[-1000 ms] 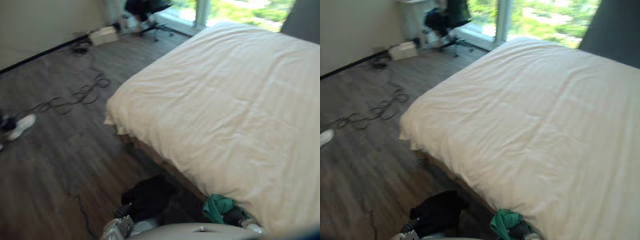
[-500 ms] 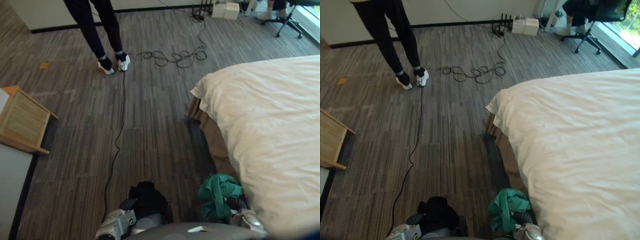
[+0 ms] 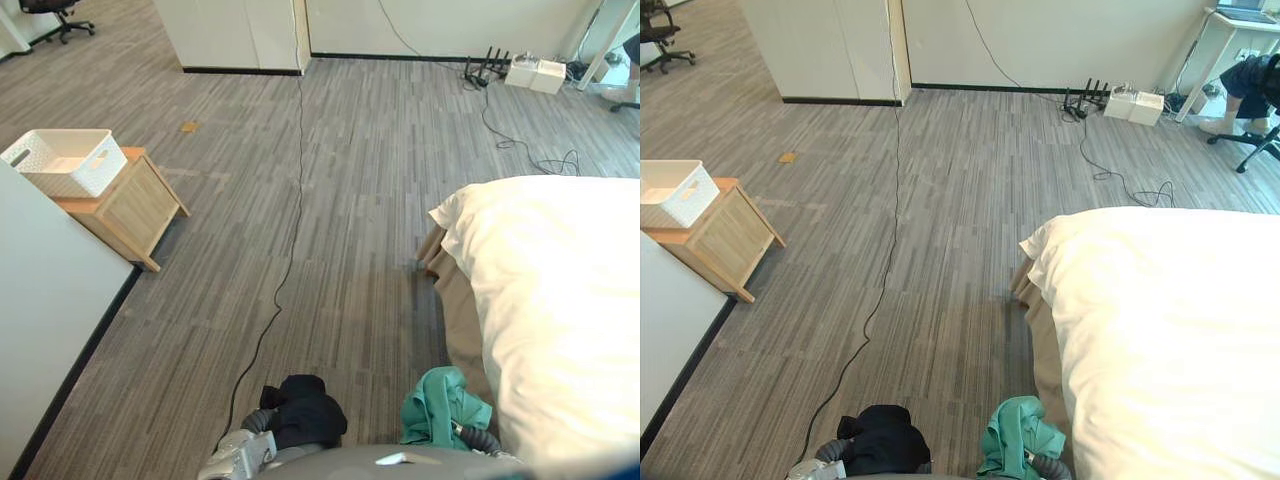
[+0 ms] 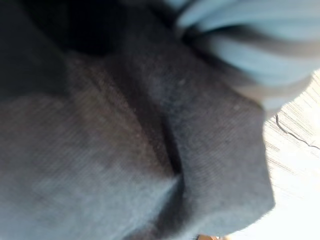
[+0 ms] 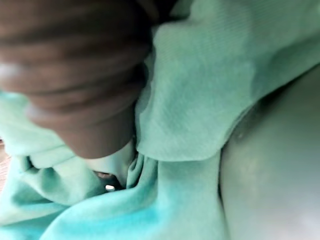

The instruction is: Tidy the bed and pick cloth on bed and put in laundry

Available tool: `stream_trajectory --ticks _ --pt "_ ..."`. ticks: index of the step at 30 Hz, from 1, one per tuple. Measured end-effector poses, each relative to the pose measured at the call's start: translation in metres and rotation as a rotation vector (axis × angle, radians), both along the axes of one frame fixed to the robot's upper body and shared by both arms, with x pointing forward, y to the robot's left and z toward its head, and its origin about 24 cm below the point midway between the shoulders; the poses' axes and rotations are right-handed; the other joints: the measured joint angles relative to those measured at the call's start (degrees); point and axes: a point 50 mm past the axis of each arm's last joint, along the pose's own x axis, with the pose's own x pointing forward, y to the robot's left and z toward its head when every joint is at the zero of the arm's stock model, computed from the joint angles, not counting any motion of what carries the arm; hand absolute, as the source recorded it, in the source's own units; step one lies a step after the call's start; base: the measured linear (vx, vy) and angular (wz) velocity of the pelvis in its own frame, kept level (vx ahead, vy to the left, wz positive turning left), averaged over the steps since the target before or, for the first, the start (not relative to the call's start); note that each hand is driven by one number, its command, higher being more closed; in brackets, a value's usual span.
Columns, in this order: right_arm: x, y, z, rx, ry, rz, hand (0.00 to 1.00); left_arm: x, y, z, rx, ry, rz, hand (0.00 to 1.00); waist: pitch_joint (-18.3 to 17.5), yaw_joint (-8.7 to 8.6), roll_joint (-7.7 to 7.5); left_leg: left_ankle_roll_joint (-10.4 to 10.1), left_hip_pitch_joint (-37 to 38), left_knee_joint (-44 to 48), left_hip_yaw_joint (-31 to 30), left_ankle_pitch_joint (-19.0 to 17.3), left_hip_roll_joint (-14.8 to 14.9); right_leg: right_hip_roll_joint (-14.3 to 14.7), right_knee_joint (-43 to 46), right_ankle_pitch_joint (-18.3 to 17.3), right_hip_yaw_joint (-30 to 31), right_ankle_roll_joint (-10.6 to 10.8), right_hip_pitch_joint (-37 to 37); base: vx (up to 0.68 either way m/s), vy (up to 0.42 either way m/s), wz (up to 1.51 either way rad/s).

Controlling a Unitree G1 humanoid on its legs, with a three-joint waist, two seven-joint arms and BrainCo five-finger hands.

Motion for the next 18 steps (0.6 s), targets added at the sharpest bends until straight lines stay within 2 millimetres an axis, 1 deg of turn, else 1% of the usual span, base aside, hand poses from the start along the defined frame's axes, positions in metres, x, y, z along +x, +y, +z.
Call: stream_trajectory --ticks 4,7,9,10,13,14,15,16,17,18 --pt "0.000 0.000 0.000 0.000 0.000 -0.002 1.00 0.000 0.000 0.000 0.000 -0.001 0.002 1.00 0.1 -0.01 -0.12 0.3 -0.1 0.0 0.4 -0.2 -0.2 -0.2 -0.5 0.0 0.2 0.0 0.0 0.00 0.000 -0.03" --pt "0.000 0.002 0.000 -0.002 0.004 -0.009 1.00 0.000 0.001 0.000 -0.001 -0.002 0.018 1.00 0.2 0.01 -0.47 0.5 0.0 0.0 1.6 -0.1 -0.2 0.0 -1.0 0.0 1.3 0.0 0.0 0.03 -0.025 -0.18" --pt "-0.001 0.006 -0.001 -0.002 0.009 -0.016 1.00 -0.003 0.001 -0.001 -0.003 0.009 0.026 1.00 0.3 -0.09 -0.68 0.4 0.1 0.0 1.7 -0.2 -0.2 0.1 -1.0 0.0 1.8 0.0 0.1 0.07 -0.073 -0.09" --pt "-0.001 0.009 -0.002 -0.011 0.020 -0.029 1.00 -0.004 0.000 -0.002 -0.013 0.010 0.049 1.00 0.2 -0.37 -1.09 0.2 0.1 0.1 1.7 -0.4 -0.1 0.3 -1.1 0.0 1.8 0.0 0.1 0.06 -0.065 -0.01" --pt "-0.001 0.015 -0.003 -0.017 0.034 -0.026 1.00 -0.006 0.001 -0.002 -0.014 0.004 0.103 1.00 0.0 -0.11 -1.51 0.4 -0.4 1.2 1.9 -1.3 0.3 0.5 -1.1 0.0 2.2 0.0 0.0 0.07 -0.068 -0.02" --pt "0.000 0.016 -0.003 -0.026 0.037 -0.007 1.00 -0.005 0.002 -0.001 -0.009 -0.007 0.124 1.00 0.1 -0.02 -1.81 0.4 -2.4 5.5 2.1 -3.3 0.6 0.5 -0.9 0.0 2.4 0.0 -0.1 0.06 -0.061 0.10" --pt "0.003 0.015 -0.002 -0.043 0.033 0.017 1.00 -0.001 0.006 0.001 0.000 -0.029 0.174 1.00 0.2 0.26 -1.70 0.6 -8.7 18.1 2.3 -8.5 2.1 1.1 -0.2 0.1 2.4 -0.1 -0.4 0.02 -0.049 0.15" --pt "0.005 0.012 -0.001 -0.060 0.028 0.034 1.00 -0.001 0.007 0.002 0.006 -0.040 0.220 1.00 0.6 0.71 -1.05 0.8 -13.7 29.4 3.0 -11.2 4.2 1.9 0.6 -0.2 2.0 -0.5 -0.4 0.00 -0.044 0.14" --pt "0.006 0.010 0.000 -0.076 0.023 0.049 1.00 0.001 0.008 0.003 0.005 -0.059 0.253 1.00 1.1 1.13 -0.27 0.9 -18.0 39.4 3.1 -11.9 6.3 2.9 1.3 -0.7 1.6 -1.2 -0.1 -0.06 -0.035 -0.02" --pt "0.004 0.006 0.001 -0.094 0.026 0.076 1.00 0.002 0.008 0.004 0.003 -0.072 0.279 1.00 1.5 1.79 0.55 0.5 -21.5 47.9 3.1 -11.6 8.4 3.8 2.4 -2.4 1.7 -1.6 0.5 -0.06 -0.036 -0.09"
